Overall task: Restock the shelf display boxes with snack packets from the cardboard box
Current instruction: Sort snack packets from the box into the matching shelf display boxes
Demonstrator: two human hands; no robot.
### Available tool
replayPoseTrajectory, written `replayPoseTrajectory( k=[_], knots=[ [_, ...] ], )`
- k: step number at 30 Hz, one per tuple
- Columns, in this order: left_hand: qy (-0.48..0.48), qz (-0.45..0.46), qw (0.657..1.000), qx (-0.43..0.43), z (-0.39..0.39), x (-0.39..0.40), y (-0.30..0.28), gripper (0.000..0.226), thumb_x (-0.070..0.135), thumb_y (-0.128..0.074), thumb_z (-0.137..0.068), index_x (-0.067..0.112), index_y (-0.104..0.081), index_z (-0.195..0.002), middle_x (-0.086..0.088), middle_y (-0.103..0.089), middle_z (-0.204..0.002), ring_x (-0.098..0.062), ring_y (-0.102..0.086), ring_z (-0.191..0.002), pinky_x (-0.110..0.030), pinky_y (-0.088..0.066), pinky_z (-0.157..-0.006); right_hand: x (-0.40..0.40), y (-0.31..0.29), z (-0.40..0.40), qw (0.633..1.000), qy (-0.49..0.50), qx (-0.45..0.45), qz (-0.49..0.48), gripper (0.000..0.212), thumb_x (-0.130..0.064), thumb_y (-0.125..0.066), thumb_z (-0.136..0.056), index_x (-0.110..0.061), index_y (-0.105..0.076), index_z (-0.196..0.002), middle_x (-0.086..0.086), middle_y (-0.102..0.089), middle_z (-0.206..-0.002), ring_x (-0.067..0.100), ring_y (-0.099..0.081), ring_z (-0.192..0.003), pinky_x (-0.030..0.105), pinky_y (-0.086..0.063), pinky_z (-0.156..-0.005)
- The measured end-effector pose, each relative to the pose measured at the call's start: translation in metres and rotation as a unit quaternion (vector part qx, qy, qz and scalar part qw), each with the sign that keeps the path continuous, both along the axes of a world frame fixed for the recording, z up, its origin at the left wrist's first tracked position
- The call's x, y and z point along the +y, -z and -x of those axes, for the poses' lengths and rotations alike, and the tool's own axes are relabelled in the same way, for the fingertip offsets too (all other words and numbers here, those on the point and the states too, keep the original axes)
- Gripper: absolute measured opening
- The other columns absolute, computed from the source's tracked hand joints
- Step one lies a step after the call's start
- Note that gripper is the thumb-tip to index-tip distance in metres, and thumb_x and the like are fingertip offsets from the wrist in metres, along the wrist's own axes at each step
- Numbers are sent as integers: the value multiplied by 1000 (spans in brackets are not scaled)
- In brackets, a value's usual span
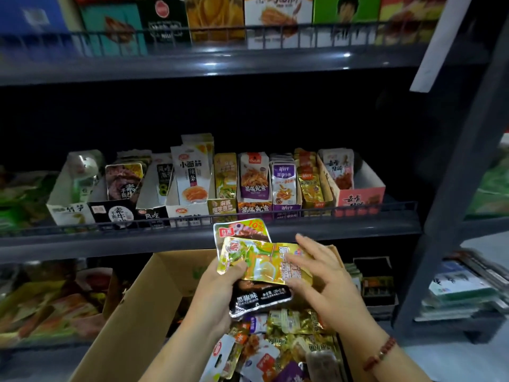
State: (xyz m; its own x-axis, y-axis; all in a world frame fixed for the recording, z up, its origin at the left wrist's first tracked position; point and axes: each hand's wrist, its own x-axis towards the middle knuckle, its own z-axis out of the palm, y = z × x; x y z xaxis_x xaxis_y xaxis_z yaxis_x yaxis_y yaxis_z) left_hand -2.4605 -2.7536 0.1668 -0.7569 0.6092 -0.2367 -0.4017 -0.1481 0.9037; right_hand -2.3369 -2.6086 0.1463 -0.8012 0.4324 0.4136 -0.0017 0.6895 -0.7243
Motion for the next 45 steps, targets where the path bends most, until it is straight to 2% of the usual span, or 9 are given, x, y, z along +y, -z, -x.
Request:
replayPoseTrajectory(
  k=[4,7,11,15,22,34,37,41,45],
  knots=[
    [-30,-4,998,51,0,4,-6,20,3,-54,-95,11,-61,-112,-10,-76,-94,-24,-74,-78,-32,-56,-59,-5,-17,8,970,40,17,237,65,-25,-72,-82,-49,-36,-130,-22,-51,-130,0,-51,-119,28,-46,-98],
    [-46,0,995,93,2,12,-10,20,4,-54,-96,14,-62,-112,-1,-76,-91,-16,-73,-81,-26,-54,-63,0,-24,16,946,55,-10,320,42,-19,-72,-82,-27,-53,-118,-9,-73,-98,5,-68,-89,19,-50,-69],
    [-11,5,993,115,11,20,-18,17,12,-60,-94,17,-63,-110,0,-76,-95,-15,-73,-86,-24,-57,-67,12,-35,23,945,78,3,318,24,-9,-70,-84,-19,-63,-105,-3,-74,-91,7,-68,-77,11,-43,-52],
    [-29,41,985,164,21,27,-17,22,15,-62,-93,19,-63,-114,1,-74,-102,-18,-71,-94,-42,-55,-89,29,-42,30,940,69,2,334,21,-12,-68,-85,-20,-67,-104,0,-74,-90,12,-61,-72,19,-43,-57],
    [-60,18,990,128,26,44,-14,27,26,-64,-92,24,-60,-118,2,-72,-110,-20,-68,-102,-46,-52,-95,46,-46,58,881,64,18,468,16,-10,-67,-86,-7,-67,-102,7,-72,-88,4,-54,-49,14,-35,-40],
    [-134,42,986,89,92,13,-10,27,9,-55,-96,21,-59,-120,-7,-70,-109,-31,-68,-96,-50,-55,-86,81,-99,169,976,102,60,181,5,-17,-62,-92,-15,-64,-88,3,-61,-69,16,-52,-60,29,-42,-53],
    [-148,42,985,83,107,5,-11,28,9,-55,-97,22,-58,-122,-6,-70,-112,-30,-67,-97,-50,-55,-86,90,-113,215,988,115,60,86,4,-17,-61,-93,-15,-61,-89,-2,-56,-64,10,-51,-54,19,-42,-49],
    [-147,54,982,105,121,-3,-6,23,8,-54,-96,20,-59,-115,-6,-70,-107,-26,-68,-92,-36,-55,-71,97,-129,274,986,158,-11,-58,17,-24,-59,-92,-15,-64,-105,5,-67,-94,20,-62,-83,24,-42,-65],
    [-147,58,983,99,129,-9,-3,22,7,-55,-95,21,-61,-111,-6,-71,-102,-27,-69,-89,-40,-57,-72,92,-124,315,972,157,-58,-164,33,-23,-54,-95,-14,-56,-126,10,-62,-122,28,-58,-109,31,-45,-80]
  ],
)
